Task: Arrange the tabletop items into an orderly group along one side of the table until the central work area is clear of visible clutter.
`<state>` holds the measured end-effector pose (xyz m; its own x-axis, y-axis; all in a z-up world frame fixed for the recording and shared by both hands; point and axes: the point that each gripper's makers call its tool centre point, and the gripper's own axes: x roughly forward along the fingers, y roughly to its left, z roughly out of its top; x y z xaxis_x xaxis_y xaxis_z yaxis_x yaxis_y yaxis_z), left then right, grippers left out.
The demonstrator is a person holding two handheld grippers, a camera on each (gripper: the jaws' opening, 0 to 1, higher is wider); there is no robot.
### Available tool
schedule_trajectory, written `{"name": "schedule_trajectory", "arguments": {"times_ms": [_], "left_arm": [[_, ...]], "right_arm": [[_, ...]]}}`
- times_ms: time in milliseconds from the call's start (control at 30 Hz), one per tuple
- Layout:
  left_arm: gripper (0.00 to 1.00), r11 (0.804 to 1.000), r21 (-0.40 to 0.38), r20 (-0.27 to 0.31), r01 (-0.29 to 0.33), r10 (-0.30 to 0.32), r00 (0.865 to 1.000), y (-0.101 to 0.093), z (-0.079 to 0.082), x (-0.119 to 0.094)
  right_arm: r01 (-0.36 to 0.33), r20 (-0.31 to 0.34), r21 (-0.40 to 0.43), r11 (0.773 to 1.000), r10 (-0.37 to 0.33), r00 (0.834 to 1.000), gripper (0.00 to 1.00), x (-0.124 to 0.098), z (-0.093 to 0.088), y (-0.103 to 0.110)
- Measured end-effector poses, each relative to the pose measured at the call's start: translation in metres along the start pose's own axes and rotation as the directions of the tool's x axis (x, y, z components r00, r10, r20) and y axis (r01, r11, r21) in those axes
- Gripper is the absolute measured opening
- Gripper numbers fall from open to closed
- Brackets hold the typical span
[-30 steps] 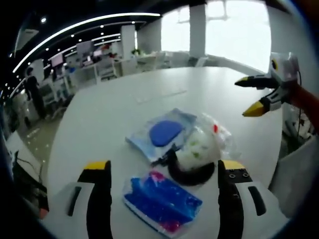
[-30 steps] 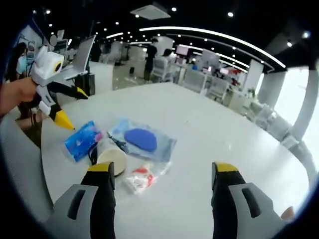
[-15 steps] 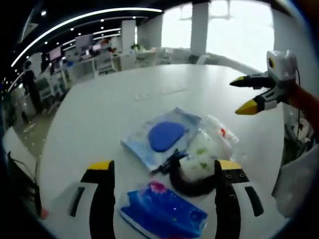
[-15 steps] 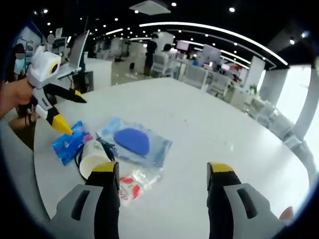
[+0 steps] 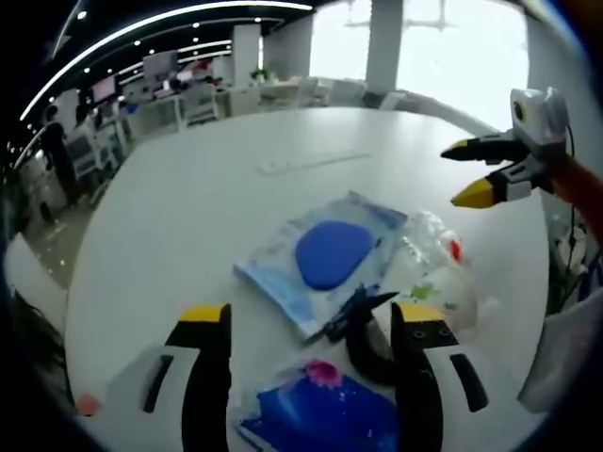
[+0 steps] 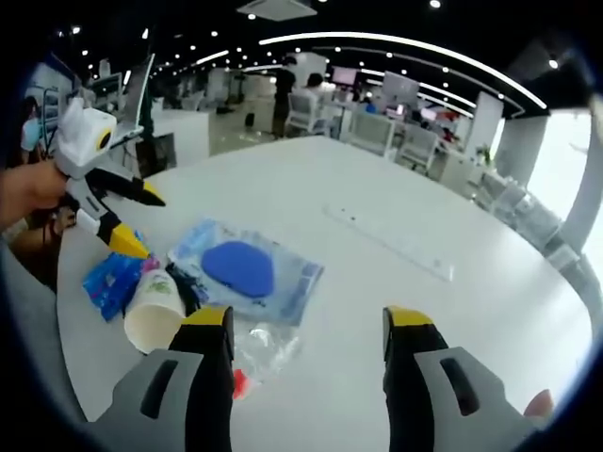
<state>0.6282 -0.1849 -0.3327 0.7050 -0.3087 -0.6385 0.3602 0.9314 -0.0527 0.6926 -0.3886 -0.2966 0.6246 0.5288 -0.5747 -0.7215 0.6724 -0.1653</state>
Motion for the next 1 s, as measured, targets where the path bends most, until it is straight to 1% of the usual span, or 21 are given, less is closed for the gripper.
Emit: {"name": "schedule_trajectory", "arguments": {"times_ms": [67, 300, 567, 733, 1000], "left_arm": [[0.68, 1.0, -0.01, -0.001, -0.001, 0.001, 1.0, 0.002, 0.002, 0.005], [0.66, 1.0, -0.01, -0.027, 0.0, -0.001, 1.0, 0.009, 0.002, 0.021], [0.59, 0.999, -0.038, -0.056, 0.016, -0.018, 0.998, 0.013, -0.004, 0.035], [0.55, 0.998, -0.053, -0.083, 0.019, -0.024, 0.996, 0.016, -0.012, 0.042], [0.5, 0.998, -0.063, -0.09, 0.018, -0.023, 0.996, 0.021, -0.014, 0.052]], "right_arm": [[-0.002, -0.004, 0.014, 1.0, 0.002, 1.0, 0.63, 0.006, 0.001, -0.002], [-0.013, -0.014, 0.039, 0.999, 0.013, 1.0, 0.61, 0.026, 0.003, -0.006], [-0.036, -0.045, 0.079, 0.996, 0.039, 0.998, 0.56, 0.053, 0.001, -0.002], [-0.046, -0.062, 0.095, 0.994, 0.053, 0.997, 0.54, 0.065, -0.003, 0.0], [-0.061, -0.097, 0.15, 0.987, 0.077, 0.992, 0.49, 0.082, -0.016, 0.001]]}}
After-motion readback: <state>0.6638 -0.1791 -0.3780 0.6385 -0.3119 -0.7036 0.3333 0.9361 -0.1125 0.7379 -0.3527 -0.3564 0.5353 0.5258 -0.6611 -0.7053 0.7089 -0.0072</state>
